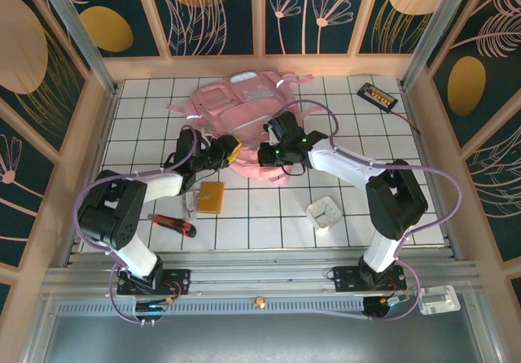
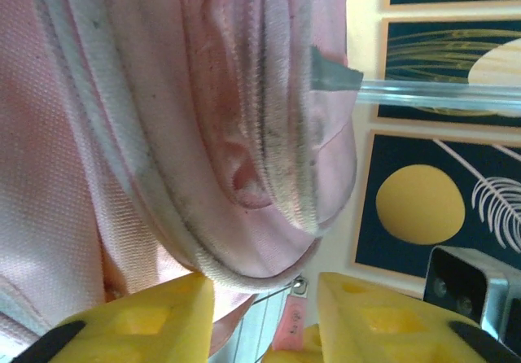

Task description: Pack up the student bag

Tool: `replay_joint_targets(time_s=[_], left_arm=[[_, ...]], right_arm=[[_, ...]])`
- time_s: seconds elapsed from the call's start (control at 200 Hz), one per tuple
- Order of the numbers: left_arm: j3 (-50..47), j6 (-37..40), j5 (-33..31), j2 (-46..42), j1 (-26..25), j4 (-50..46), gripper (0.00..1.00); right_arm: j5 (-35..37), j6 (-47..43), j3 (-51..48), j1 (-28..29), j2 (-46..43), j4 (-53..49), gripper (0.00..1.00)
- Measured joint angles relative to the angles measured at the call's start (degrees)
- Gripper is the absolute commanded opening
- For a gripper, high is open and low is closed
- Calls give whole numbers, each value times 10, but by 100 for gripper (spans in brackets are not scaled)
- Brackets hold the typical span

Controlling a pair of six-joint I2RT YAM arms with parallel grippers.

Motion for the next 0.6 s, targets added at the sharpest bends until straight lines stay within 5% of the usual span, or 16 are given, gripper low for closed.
replay_joint_targets(time_s=[0.125,0.6], left_arm=[[-12,-2,2,3,0,12,0],[-52,16,27,-19,43,28,0]], right_arm=[[5,-2,0,0,0,-1,0],[-7,-24,-7,-79,-9,-2,0]])
